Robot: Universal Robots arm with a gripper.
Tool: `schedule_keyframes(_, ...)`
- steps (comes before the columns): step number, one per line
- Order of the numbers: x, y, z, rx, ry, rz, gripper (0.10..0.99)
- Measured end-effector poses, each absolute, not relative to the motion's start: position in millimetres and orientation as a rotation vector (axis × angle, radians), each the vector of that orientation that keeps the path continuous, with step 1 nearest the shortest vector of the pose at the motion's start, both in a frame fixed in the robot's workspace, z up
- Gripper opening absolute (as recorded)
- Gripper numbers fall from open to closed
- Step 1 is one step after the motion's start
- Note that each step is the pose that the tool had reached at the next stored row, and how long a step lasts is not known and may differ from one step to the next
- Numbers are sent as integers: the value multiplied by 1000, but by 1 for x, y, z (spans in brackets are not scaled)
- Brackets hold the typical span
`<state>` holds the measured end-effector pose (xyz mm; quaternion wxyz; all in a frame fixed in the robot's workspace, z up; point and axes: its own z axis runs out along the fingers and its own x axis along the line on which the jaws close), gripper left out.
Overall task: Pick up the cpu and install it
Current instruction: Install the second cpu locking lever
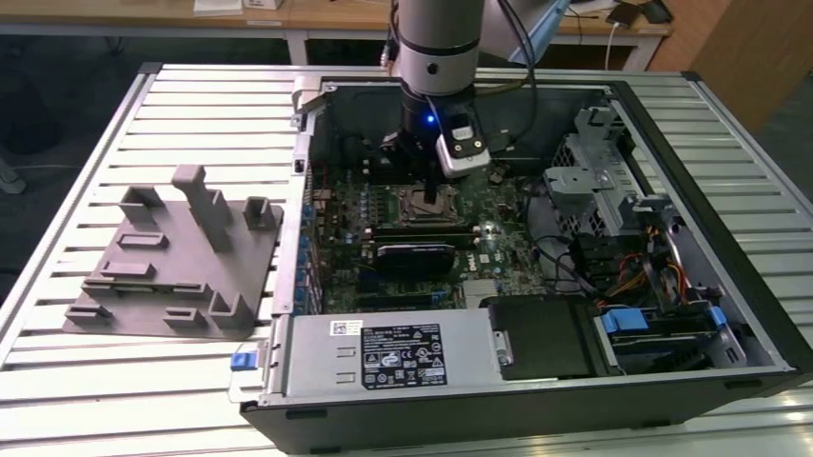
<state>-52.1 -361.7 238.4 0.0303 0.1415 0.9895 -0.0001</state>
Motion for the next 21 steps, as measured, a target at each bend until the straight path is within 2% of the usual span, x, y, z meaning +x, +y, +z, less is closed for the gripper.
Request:
schedule_keyframes(11,-53,-378,236,419,3052,0,106)
schedule_keyframes(21,-63,-381,225,312,3067,22,106)
